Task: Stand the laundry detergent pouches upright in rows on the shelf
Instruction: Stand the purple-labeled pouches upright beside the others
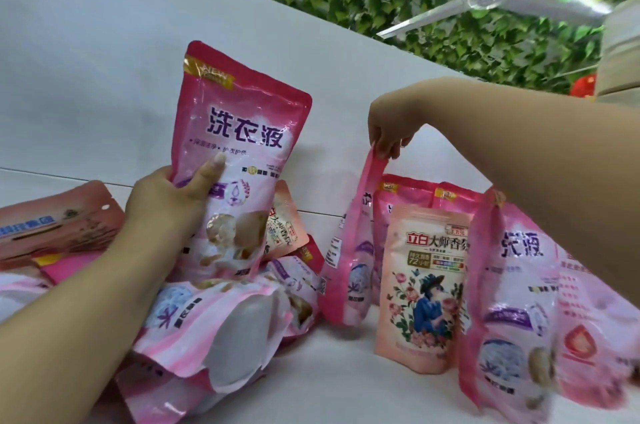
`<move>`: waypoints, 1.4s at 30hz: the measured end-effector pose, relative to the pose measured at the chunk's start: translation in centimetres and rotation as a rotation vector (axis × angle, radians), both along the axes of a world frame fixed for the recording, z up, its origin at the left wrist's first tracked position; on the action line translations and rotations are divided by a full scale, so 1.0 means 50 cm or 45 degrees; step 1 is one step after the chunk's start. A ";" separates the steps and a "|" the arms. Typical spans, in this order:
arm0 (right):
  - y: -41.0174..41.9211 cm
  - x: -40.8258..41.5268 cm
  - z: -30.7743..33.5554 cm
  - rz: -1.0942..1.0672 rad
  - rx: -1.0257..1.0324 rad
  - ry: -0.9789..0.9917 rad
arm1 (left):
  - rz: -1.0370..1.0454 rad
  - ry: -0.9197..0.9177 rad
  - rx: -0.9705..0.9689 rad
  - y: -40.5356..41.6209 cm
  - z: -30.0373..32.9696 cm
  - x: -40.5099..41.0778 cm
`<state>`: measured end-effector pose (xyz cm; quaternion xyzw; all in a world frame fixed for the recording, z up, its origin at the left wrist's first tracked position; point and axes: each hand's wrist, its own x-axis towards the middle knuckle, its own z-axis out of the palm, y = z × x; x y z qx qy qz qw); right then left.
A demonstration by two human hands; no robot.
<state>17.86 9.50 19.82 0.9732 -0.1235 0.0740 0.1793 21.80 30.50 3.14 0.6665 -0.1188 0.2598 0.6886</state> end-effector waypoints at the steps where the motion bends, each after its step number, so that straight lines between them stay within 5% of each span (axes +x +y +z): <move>1: 0.002 -0.007 0.005 0.006 0.011 -0.002 | -0.006 0.000 0.001 0.000 0.000 -0.001; 12: -0.003 -0.083 0.065 0.032 0.007 -0.273 | 0.031 0.028 -0.002 -0.003 0.004 -0.007; 28: -0.092 -0.085 0.022 -0.088 0.136 -0.305 | 0.009 0.043 -0.031 -0.004 0.004 -0.002; 39: 0.012 -0.086 -0.001 0.092 0.189 -0.273 | -0.019 0.038 -0.034 -0.005 0.000 0.007; 42: 0.057 -0.077 -0.049 0.060 -0.004 -0.222 | -0.016 0.000 -0.065 -0.006 0.001 -0.001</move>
